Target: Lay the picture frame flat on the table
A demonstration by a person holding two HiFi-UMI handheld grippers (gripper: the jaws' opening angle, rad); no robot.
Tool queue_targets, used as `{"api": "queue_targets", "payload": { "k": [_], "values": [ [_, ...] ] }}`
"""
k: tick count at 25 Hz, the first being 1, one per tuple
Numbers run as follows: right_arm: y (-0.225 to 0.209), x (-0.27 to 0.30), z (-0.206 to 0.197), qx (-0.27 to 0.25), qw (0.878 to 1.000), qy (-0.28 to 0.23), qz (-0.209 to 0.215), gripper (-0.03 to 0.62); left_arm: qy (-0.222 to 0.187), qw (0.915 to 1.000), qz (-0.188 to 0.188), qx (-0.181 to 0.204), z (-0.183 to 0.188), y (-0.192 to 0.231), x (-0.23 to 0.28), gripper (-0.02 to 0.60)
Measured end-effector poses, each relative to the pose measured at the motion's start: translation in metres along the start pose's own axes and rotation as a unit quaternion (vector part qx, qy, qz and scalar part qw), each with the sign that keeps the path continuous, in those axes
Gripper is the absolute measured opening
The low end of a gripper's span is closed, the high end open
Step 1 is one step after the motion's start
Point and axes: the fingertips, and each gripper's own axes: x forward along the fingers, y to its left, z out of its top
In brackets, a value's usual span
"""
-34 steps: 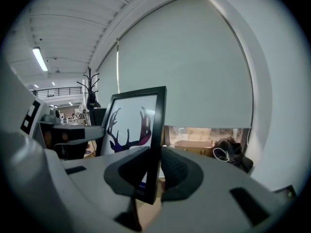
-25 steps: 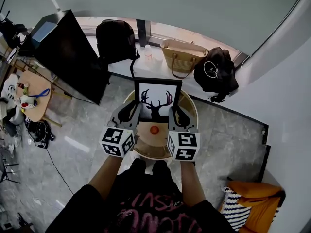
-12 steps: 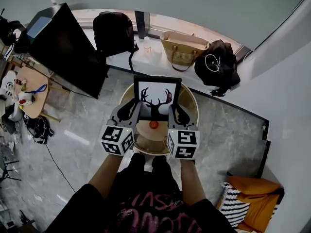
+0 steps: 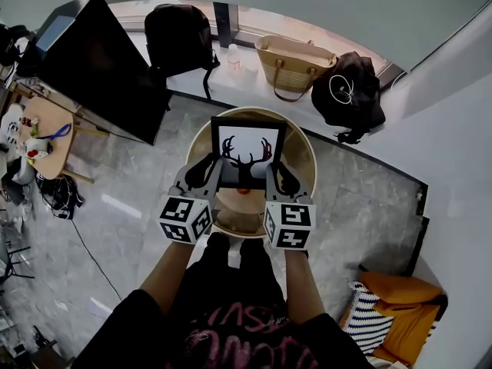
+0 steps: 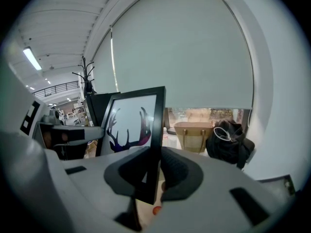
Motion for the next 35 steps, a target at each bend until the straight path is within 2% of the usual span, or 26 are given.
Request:
{"api": "queue_targets", "payload": {
  "k": [35],
  "values": [
    [-0.010,0.033,-0.098,0.025,0.996,0.081,0.008,0.081,0.074,0.9963,0.016,-0.041,-0.101,0.015,0.019,0.072]
  ]
}}
